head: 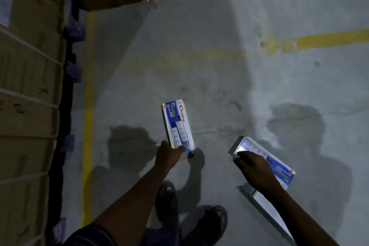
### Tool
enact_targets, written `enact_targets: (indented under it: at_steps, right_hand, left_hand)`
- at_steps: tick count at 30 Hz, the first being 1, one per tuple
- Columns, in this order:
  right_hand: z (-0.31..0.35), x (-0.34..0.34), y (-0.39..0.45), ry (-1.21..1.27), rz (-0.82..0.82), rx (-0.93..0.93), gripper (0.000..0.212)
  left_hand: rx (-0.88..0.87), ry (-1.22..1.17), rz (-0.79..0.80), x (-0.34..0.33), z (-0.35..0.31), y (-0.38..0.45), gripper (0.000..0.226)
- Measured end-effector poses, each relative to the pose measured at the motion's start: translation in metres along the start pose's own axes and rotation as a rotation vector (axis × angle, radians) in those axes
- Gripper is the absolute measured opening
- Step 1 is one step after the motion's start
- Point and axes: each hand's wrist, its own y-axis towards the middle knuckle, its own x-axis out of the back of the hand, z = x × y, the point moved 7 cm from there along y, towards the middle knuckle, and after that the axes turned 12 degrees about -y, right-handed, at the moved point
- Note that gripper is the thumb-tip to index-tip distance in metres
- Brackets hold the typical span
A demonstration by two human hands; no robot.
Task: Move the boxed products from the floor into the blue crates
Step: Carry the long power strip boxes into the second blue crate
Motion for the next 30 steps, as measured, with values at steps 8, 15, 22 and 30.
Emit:
enact_targets:
  at_steps: [8,15,22,30]
  right_hand:
    - [-0.087,-0.075,0.099,0.061,-0.037,-0.100,0.022]
    - [-0.180,-0.133,0.194,-0.134,-0.161,-0.225,0.027]
    - [-0.248,-0.138,0.229,-0.308,-0.186,-0.354,0.128]
    - [-0.244,-0.128,0.247,-0.540,0.093,-0.259,0.108]
  left_hand:
    - [0.048,-0.107,-0.087,-0.064,0.106,0.164,0.096]
    - [0.062,-0.119,-0.276,-0.112,0.161,0.250,0.126]
    - [-0.078,-0.204,-0.393,-0.143,0.138,0.215,0.116]
    - [-0.294,-0.083,-0.214,-0.156,0.099,0.228,0.067]
